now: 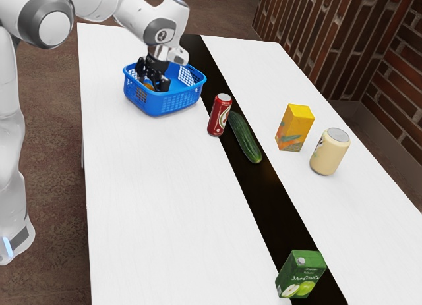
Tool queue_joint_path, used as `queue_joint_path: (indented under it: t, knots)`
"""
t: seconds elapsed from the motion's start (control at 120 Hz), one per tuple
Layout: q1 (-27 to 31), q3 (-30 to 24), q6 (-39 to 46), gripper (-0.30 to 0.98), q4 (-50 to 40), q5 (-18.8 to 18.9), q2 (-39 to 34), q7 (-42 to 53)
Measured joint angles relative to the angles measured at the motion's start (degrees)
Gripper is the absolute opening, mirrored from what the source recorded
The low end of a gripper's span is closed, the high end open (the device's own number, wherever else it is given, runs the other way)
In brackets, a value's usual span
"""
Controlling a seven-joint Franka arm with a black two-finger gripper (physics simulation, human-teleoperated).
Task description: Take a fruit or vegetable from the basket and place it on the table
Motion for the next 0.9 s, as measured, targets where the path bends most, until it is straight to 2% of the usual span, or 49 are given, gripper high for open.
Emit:
queue_joint_path:
  t: [0.317, 0.492, 0.508, 0.6, 0.658, 0.692, 0.725, 0.8, 0.9]
  knots:
    - [0.78, 0.01, 0.95, 0.37, -0.01, -0.47, 0.43, 0.09]
    - [1.34, -0.24, 1.59, 0.02, 1.00, 0.48, -0.21, -0.75]
    - [1.38, -0.26, 1.62, 0.04, 1.15, 0.65, -0.26, -0.94]
    - [2.38, -1.06, 1.78, -0.08, 2.68, 1.92, -0.38, -1.96]
    - [3.09, -1.71, 1.79, -0.06, 4.11, 2.78, -0.79, -2.66]
    - [3.68, -2.29, 1.72, 0.03, 5.10, 3.05, -1.09, -3.02]
    - [4.60, -3.14, 1.63, 0.08, 6.29, 3.10, -1.26, -3.26]
    - [1.80, -0.19, 1.46, 0.15, 9.73, 2.82, -1.60, -3.43]
    - [1.84, -0.47, 0.81, 0.23, 12.71, 2.03, -2.83, -3.22]
